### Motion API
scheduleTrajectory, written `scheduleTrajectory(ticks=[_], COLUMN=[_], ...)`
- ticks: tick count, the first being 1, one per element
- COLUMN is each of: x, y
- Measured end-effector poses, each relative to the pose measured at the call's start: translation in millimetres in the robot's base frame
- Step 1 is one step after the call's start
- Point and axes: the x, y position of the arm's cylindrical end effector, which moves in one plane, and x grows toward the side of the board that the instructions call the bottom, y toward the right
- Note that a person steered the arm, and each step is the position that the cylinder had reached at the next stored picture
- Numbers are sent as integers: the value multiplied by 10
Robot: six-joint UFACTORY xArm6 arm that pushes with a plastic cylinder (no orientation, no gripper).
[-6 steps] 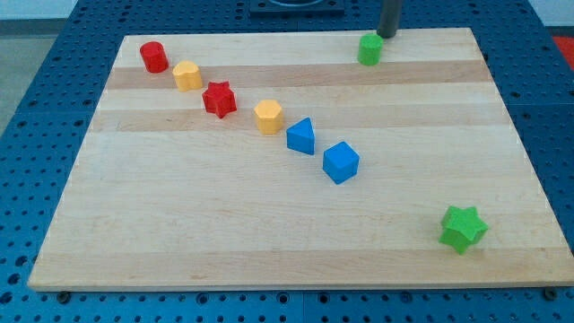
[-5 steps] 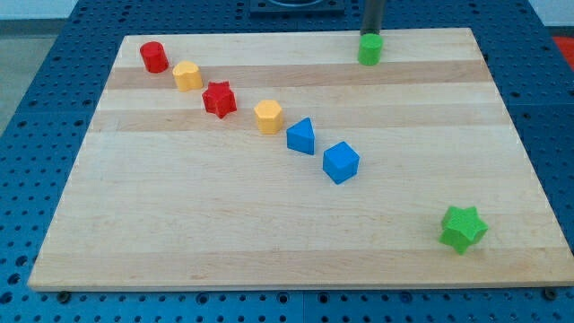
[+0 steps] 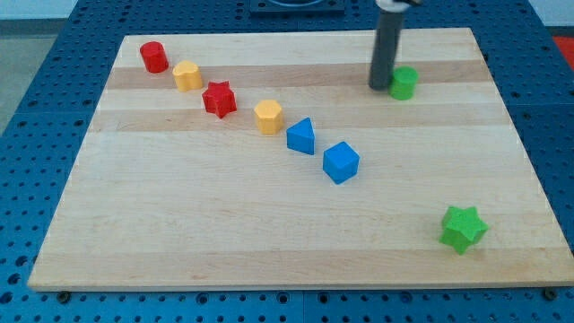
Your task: Move the green circle towards bottom
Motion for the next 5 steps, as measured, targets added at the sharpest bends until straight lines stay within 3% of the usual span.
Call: scheduleTrajectory(ticks=[1, 2, 3, 5], x=[-50, -507, -653, 311], y=[-33, -100, 139, 219])
